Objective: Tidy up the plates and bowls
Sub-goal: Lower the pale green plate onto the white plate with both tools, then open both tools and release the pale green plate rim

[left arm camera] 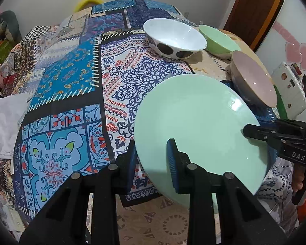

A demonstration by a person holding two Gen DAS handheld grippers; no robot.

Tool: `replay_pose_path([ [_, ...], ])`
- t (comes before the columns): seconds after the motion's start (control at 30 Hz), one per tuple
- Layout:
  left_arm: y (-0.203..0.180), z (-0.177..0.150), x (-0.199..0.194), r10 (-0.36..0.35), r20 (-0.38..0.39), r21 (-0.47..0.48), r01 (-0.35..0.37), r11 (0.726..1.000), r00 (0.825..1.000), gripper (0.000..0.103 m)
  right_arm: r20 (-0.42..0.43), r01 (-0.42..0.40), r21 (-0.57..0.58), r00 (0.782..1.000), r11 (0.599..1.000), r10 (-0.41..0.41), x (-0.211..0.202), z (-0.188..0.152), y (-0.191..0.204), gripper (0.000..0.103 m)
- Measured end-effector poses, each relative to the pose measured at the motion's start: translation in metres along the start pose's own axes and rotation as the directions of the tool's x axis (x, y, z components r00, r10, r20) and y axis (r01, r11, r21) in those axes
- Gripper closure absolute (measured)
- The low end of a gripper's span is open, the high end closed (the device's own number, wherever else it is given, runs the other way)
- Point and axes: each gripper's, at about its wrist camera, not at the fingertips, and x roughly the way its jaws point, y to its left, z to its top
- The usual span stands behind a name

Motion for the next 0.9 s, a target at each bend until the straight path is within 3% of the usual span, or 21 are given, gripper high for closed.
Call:
replay_pose_path([
  [0.2, 0.002, -0.001, 0.011, 0.009, -0.040, -0.008, -0.010, 1.000, 0.999, 0.074, 0.002, -0.008, 0.009, 1.000, 1.000, 0.008, -0.001, 0.002, -0.004, 0.080],
  [0.47, -0.002, -0.005, 0.008, 0.030, -0.028, 0.006, -0.030, 1.000, 0.999, 0.074, 0.030, 0.028, 0.005, 0.999, 1.000, -0.029, -0.009, 0.001, -0.006, 0.080],
  [0.7, -0.009, -0.001, -0.018, 0.069, 0.045, 0.034, -0.071, 0.997, 0.997, 0.073, 0.091, 0.113, -0.020, 0.990, 0.993, -0.110, -0.029, 0.004, -0.008, 0.076],
  [0.9, -0.026, 0.014, -0.050, 0.067, 0.139, 0.061, -0.076, 0.995, 0.988, 0.051, 0.183, 0.174, 0.004, 0.968, 0.985, -0.172, -0.060, 0.007, -0.022, 0.059],
])
